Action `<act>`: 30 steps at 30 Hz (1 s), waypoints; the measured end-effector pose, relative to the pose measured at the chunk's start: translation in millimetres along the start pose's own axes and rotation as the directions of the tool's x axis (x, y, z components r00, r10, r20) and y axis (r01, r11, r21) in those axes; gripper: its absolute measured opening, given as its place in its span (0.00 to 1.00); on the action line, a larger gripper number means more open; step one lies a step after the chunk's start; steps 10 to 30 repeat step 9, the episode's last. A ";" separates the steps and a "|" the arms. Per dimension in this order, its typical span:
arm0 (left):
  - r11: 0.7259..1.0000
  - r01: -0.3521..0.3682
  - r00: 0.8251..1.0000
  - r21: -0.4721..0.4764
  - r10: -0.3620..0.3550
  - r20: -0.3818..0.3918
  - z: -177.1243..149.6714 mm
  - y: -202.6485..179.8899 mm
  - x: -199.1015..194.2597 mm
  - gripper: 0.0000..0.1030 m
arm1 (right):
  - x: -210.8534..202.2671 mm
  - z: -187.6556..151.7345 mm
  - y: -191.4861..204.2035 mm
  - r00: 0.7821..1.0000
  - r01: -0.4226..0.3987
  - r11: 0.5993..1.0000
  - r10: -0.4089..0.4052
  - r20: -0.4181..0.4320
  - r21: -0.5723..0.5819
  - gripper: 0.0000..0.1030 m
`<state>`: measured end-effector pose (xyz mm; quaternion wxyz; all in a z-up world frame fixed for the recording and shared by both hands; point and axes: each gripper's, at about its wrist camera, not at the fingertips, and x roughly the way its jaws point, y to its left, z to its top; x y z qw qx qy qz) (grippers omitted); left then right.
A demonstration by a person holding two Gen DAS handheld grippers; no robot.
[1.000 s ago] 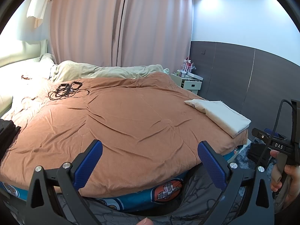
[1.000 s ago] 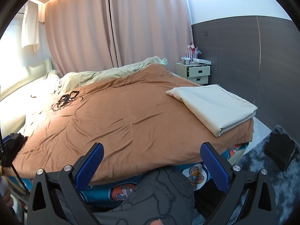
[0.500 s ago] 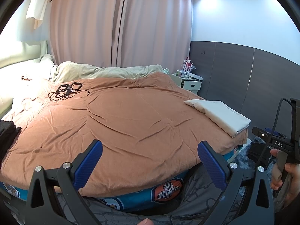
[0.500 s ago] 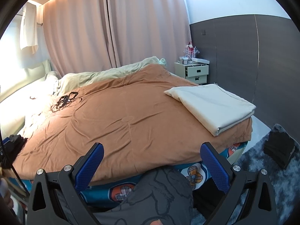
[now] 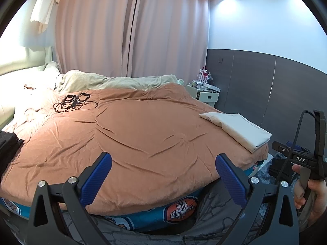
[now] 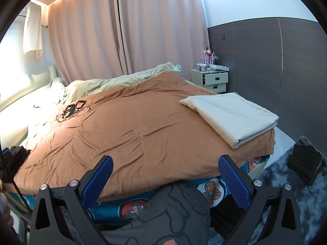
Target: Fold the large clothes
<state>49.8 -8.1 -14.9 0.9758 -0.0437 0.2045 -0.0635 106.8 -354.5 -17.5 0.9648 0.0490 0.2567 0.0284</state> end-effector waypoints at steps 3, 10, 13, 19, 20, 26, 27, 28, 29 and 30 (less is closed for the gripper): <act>1.000 -0.003 1.000 0.005 0.003 0.007 -0.7 -1.9 -2.8 1.00 | -1.2 -0.1 1.5 1.000 -0.001 1.000 0.002 0.004 -0.007 1.00; 1.000 -0.007 1.000 0.006 0.007 0.020 0.1 -2.9 -8.0 1.00 | -2.1 -1.9 4.9 1.000 -0.004 1.000 0.004 0.002 -0.014 1.00; 1.000 -0.007 1.000 0.006 0.007 0.020 0.1 -2.9 -8.0 1.00 | -2.1 -1.9 4.9 1.000 -0.004 1.000 0.004 0.002 -0.014 1.00; 1.000 -0.007 1.000 0.006 0.007 0.020 0.1 -2.9 -8.0 1.00 | -2.1 -1.9 4.9 1.000 -0.004 1.000 0.004 0.002 -0.014 1.00; 1.000 -0.007 1.000 0.006 0.007 0.020 0.1 -2.9 -8.0 1.00 | -2.1 -1.9 4.9 1.000 -0.004 1.000 0.004 0.002 -0.014 1.00; 1.000 -0.007 1.000 0.006 0.007 0.020 0.1 -2.9 -8.0 1.00 | -2.1 -1.9 4.9 1.000 -0.004 1.000 0.004 0.002 -0.014 1.00; 1.000 -0.007 1.000 0.006 0.007 0.020 0.1 -2.9 -8.0 1.00 | -2.1 -1.9 4.9 1.000 -0.004 1.000 0.004 0.002 -0.014 1.00; 1.000 -0.007 1.000 0.006 0.007 0.020 0.1 -2.9 -8.0 1.00 | -2.1 -1.9 4.9 1.000 -0.004 1.000 0.004 0.002 -0.014 1.00; 1.000 -0.007 1.000 0.006 0.007 0.020 0.1 -2.9 -8.0 1.00 | -2.1 -1.9 4.9 1.000 -0.004 1.000 0.004 0.002 -0.014 1.00; 1.000 -0.007 1.000 0.006 0.007 0.020 0.1 -2.9 -8.0 1.00 | -2.1 -1.9 4.9 1.000 -0.004 1.000 0.004 0.002 -0.014 1.00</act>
